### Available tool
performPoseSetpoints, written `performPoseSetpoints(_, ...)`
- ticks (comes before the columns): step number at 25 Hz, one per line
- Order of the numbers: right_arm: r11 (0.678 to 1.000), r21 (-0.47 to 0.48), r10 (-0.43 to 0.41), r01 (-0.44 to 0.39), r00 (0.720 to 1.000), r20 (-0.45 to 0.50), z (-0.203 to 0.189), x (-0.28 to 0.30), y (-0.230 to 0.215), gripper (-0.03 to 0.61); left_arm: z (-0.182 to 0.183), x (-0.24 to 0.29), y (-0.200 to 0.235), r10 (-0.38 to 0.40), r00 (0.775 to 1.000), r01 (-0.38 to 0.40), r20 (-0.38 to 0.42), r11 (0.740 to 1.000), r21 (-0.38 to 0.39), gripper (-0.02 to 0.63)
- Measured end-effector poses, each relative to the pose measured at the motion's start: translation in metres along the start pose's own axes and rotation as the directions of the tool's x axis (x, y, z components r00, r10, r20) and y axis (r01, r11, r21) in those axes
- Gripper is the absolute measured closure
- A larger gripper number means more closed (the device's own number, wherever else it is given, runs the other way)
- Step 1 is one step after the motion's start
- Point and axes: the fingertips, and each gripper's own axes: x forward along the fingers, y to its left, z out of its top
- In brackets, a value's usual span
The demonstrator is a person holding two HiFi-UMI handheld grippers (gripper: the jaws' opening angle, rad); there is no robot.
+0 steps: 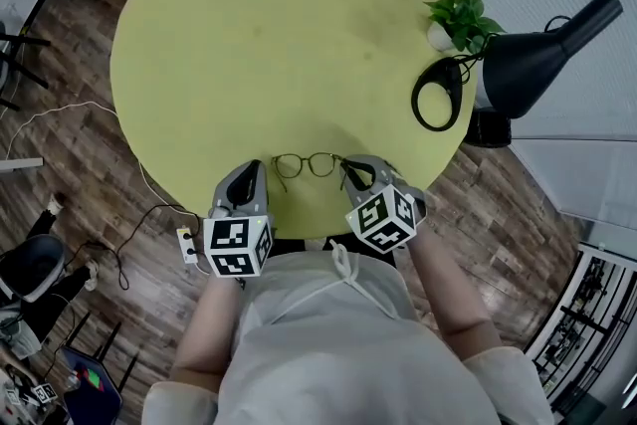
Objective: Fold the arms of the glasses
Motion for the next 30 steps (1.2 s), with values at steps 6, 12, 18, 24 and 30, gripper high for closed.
performPoseSetpoints(6,1.000,0.002,0.008,-0.008,1.000,-0.007,0.000,-0.001,0.002,0.561,-0.001,0.010,-0.007,-0.011,1.000,0.011,-0.006,1.000,-0.001,0.607)
performPoseSetpoints(12,1.000,0.008,0.003,-0.003,1.000,-0.006,0.000,-0.001,0.001,0.561,-0.006,0.021,-0.012,-0.027,1.000,0.027,0.000,0.997,0.075,0.607)
performPoseSetpoints(18,1.000,0.027,0.003,-0.003,1.000,-0.007,0.002,-0.001,0.004,0.561,-0.013,0.027,-0.006,-0.017,1.000,0.018,-0.020,0.999,0.050,0.607)
performPoseSetpoints(24,0.998,0.058,0.002,-0.001,1.000,-0.006,0.001,0.000,0.004,0.560,-0.025,0.044,-0.009,-0.031,0.997,0.034,-0.066,0.999,0.037,0.607)
performPoseSetpoints(30,0.997,0.074,0.001,-0.001,1.000,0.000,0.000,0.000,0.003,0.560,-0.035,0.057,-0.017,-0.056,0.993,0.060,-0.105,0.997,0.041,0.607)
